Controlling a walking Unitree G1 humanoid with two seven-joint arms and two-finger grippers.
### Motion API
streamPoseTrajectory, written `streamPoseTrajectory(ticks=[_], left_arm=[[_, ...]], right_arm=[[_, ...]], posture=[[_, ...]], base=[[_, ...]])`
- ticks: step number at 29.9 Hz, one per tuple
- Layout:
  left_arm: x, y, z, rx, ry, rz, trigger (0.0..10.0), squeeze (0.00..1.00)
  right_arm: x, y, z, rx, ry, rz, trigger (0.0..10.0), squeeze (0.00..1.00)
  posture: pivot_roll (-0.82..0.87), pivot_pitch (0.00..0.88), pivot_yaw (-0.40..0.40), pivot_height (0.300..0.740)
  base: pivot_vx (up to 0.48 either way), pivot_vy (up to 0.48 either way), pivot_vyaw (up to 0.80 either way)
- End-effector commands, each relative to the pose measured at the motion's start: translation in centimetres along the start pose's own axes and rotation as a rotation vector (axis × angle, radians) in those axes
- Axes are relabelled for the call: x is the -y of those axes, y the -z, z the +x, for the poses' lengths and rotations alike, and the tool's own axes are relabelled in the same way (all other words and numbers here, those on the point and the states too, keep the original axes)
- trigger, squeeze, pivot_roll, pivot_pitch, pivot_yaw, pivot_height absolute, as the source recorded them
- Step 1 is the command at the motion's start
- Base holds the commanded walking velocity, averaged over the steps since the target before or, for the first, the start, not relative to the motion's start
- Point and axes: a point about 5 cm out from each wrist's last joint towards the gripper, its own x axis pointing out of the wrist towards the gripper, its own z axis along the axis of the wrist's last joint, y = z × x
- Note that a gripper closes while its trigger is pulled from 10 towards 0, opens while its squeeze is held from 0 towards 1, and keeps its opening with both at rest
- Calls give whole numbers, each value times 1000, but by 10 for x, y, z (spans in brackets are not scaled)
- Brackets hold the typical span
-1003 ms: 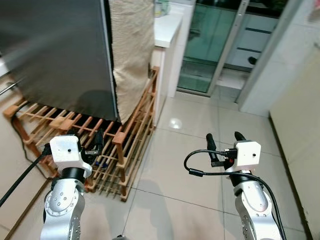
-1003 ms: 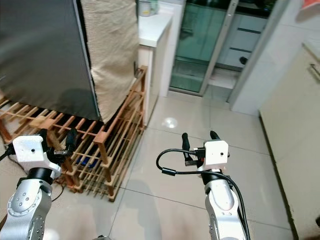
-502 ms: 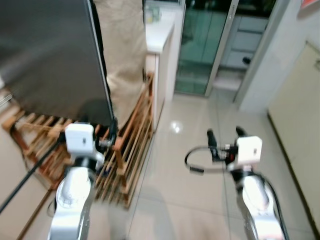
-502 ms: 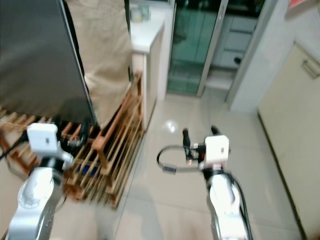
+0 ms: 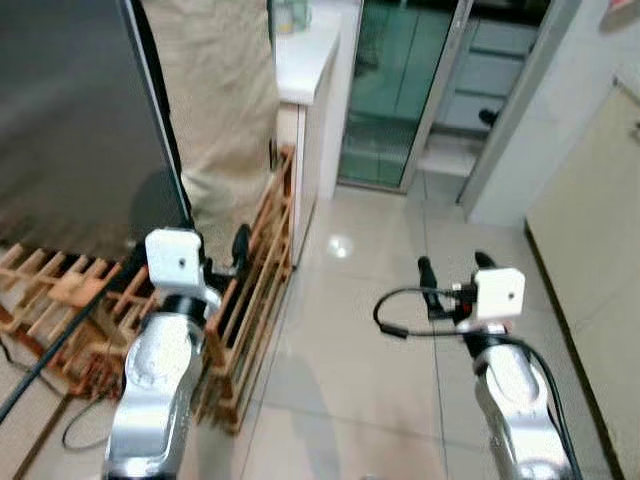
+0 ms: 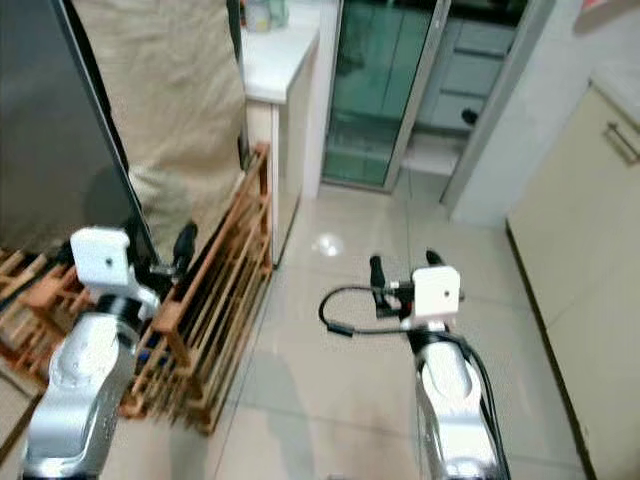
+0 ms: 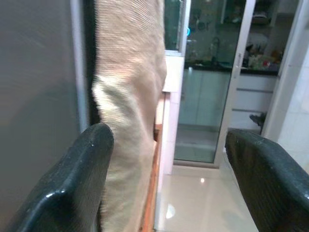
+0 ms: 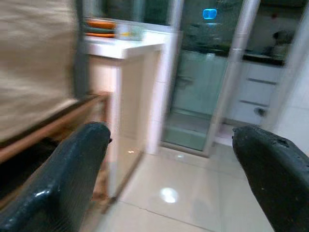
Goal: Restocking fridge
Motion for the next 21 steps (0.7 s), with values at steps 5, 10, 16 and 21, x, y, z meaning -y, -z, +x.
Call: streamPoseTrajectory(ticks=[5, 10, 16, 21], left_arm=[[1, -7, 32, 1, -40, -22, 10000, 0], [11, -11, 56, 1, -42, -32, 10000, 0], [3, -9, 74, -22, -129, 4, 10000, 0], [-3, -8, 76, -16, -204, 3, 10000, 0]], right_arm=[[4, 0, 6, -1, 4, -8, 10000, 0], [1, 1, 9, 0, -11, -6, 10000, 0], [2, 1, 9, 2, -12, -7, 10000, 0], [1, 3, 5, -5, -16, -8, 10000, 0]], posture=[[-28, 0, -44, 740], [-37, 0, -44, 740], [-53, 0, -40, 740], [-63, 0, -39, 740]], base=[[0, 0, 0], [0, 0, 0], [0, 0, 0], [0, 0, 0]])
